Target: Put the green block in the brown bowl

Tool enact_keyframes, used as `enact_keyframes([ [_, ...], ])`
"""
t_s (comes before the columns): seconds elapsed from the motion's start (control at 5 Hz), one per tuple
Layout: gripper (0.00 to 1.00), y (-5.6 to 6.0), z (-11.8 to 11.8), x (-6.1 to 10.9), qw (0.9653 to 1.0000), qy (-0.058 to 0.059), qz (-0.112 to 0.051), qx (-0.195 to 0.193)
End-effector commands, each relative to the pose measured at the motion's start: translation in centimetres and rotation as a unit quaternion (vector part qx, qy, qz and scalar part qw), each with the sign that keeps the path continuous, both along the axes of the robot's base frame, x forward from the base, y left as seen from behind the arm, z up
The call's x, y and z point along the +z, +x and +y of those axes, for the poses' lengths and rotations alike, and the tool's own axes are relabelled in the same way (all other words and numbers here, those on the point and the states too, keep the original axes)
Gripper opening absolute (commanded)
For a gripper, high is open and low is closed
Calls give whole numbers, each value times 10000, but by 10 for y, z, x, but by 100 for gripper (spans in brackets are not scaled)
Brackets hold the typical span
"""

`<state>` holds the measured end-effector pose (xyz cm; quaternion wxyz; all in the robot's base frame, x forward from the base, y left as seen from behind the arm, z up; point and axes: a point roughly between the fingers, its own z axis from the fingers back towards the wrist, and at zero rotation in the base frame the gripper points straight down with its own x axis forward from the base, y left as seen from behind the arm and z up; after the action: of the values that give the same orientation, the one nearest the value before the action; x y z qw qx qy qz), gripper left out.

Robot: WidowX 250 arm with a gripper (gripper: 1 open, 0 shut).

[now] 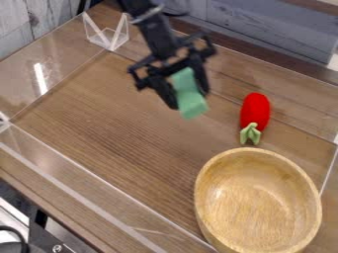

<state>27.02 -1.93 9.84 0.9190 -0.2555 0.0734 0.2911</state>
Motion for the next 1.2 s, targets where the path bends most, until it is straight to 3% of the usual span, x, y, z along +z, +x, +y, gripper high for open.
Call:
enact_keyframes([
  [0.0, 0, -12, -36, 9, 9997, 79, -197, -104],
  [0.4, 0, -44, -101, -12, 9982, 110, -97, -575],
  [0.6, 0, -58, -114, -17, 9954, 172, -225, -917],
  [0.8, 0, -65, -116, -9, 9947, 425, -473, -803],
  [1.0, 0, -66, -113, 1, 9956, 565, -584, -464],
])
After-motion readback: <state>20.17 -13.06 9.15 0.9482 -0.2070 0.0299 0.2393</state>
